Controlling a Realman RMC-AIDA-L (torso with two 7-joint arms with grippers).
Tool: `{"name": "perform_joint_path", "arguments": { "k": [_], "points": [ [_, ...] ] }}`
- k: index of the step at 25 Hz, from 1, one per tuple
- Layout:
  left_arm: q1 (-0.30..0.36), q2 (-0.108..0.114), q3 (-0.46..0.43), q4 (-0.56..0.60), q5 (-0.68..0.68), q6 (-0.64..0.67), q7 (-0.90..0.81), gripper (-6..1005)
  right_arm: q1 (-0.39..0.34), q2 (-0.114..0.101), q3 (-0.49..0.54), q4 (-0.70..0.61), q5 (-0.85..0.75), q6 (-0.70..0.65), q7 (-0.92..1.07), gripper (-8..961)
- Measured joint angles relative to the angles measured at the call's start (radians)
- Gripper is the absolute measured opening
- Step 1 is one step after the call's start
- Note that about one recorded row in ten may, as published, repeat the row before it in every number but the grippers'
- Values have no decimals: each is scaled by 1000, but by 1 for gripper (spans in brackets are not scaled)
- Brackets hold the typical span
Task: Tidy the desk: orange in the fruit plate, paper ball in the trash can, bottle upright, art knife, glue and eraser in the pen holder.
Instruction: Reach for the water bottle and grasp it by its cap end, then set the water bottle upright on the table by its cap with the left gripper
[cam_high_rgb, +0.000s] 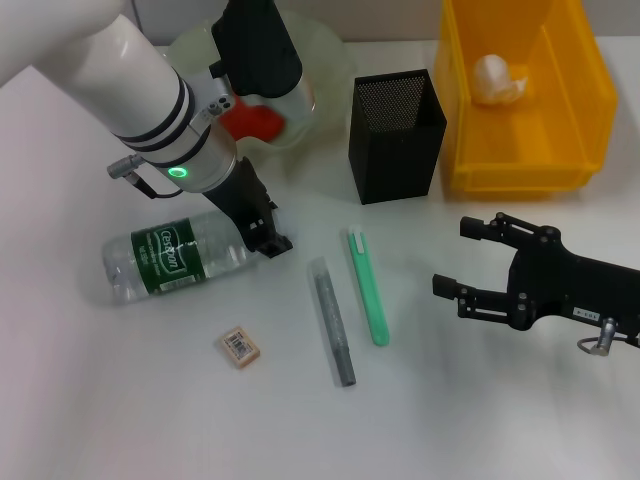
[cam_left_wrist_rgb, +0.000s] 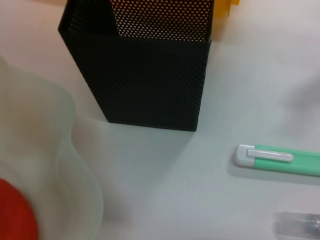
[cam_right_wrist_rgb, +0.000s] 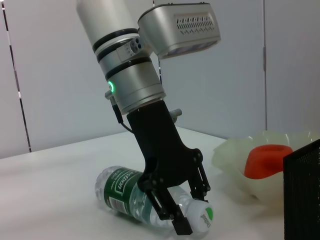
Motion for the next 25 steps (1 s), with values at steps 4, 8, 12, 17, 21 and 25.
{"name": "perform_joint_path", "arguments": {
  "k": [4,8,12,17,21,25],
  "points": [
    [0,0,0,3,2,1,1,457,2,0,0,0,1,0,2,834],
    [0,0,-1,4,2,3,6,448,6,0,0,0,2,0,6,835],
    [0,0,-1,5,1,5,8,447,7,0,0,0,3,0,8,835],
    [2,0,-5,6,-4,6,9,446,7,0,0,0,3,2,9,834],
    [9,2,-23,30,-8,22,10,446,7,0,0,0,3,3,10,834],
    [39,7,-58,96,-26,63,21,447,7,0,0,0,3,5,10,834]
  ]
}}
